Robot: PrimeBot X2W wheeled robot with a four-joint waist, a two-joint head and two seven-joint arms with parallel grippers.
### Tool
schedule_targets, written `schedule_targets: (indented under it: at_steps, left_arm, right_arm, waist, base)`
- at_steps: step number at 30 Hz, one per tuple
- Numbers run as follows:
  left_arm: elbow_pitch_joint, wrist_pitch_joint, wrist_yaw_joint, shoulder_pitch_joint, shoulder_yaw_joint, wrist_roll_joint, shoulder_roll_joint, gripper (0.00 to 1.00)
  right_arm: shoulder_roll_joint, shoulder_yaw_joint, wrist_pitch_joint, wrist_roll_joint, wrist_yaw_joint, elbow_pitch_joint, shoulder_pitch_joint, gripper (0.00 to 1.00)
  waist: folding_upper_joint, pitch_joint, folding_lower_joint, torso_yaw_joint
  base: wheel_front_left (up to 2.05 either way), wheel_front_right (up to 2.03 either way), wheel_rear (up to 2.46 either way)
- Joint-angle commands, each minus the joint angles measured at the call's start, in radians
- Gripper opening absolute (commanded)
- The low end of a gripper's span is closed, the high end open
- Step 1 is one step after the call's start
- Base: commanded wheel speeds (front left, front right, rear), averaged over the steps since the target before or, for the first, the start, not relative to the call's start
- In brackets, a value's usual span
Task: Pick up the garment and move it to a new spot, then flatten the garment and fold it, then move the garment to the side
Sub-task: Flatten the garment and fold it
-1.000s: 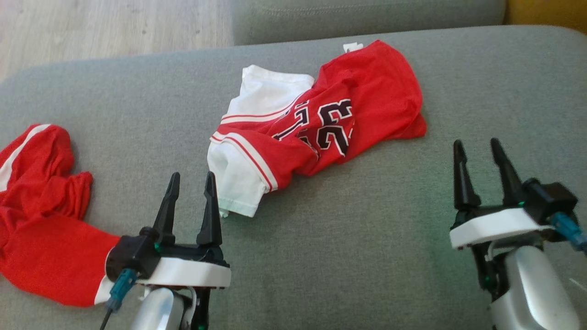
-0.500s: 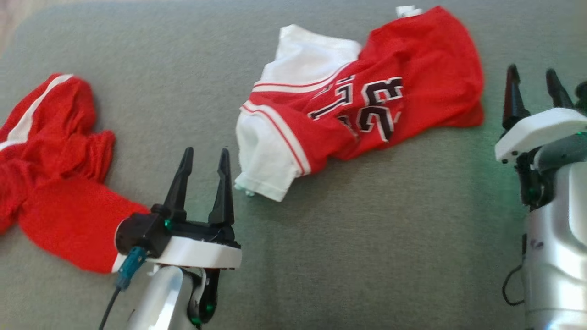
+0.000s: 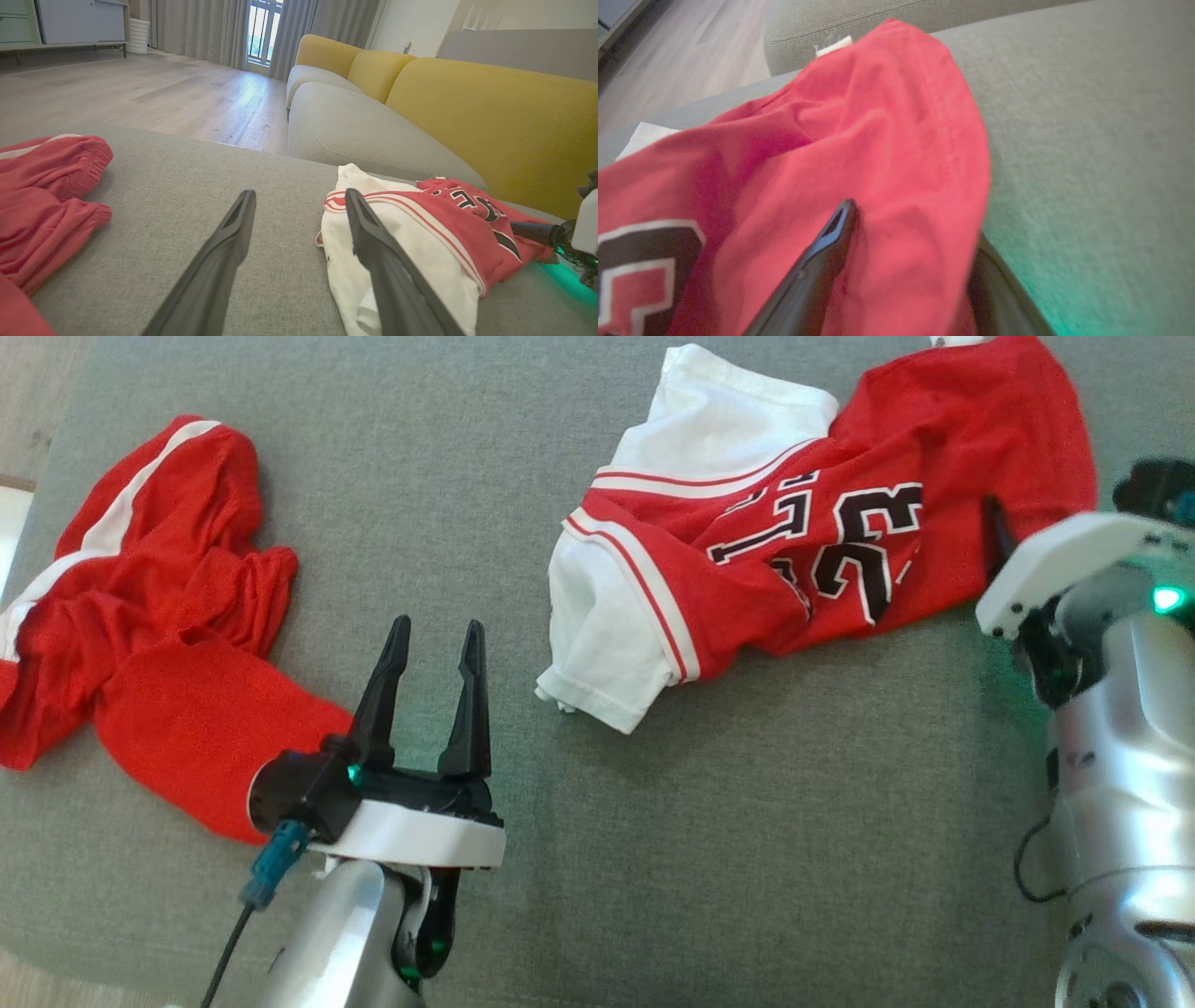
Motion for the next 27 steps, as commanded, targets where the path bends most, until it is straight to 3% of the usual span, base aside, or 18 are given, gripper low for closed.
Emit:
schedule_targets:
  at_steps: [1,9,16,21,27]
  left_arm:
    - [-0.031,-0.009,0.006,-0.031,0.02,-0.011,0.004,1.0]
    - [-0.024,-0.009,0.018,-0.025,0.015,-0.021,0.004,1.0]
    - [-0.021,-0.009,0.021,0.012,0.044,-0.01,0.004,1.0]
    - [-0.022,-0.009,0.018,0.036,0.058,0.0,0.004,1.0]
    - [-0.024,-0.009,0.016,0.064,0.056,0.001,0.004,1.0]
  right_arm:
    - [0.001,0.05,-0.004,0.002,0.008,-0.006,-0.031,0.0]
    - [-0.022,0.101,-0.166,0.019,0.008,-0.057,-0.076,0.0]
    - [-0.019,0.204,-0.246,0.061,0.008,-0.211,0.02,0.0]
    - [-0.037,0.249,-0.22,0.053,0.008,-0.395,0.136,0.0]
    - [-0.061,0.21,-0.077,0.024,0.008,-0.686,0.28,0.0]
  waist:
    - [0.0,0.005,0.0,0.006]
    - [0.0,-0.026,0.0,0.012]
    - [0.0,-0.098,0.0,-0.042]
    - [0.0,-0.15,0.0,-0.094]
    - [0.0,-0.188,0.0,-0.115]
  base:
    - [0.0,0.0,0.0]
    - [0.0,0.0,0.0]
    - [0.0,0.0,0.0]
    - [0.0,0.0,0.0]
    - [0.0,0.0,0.0]
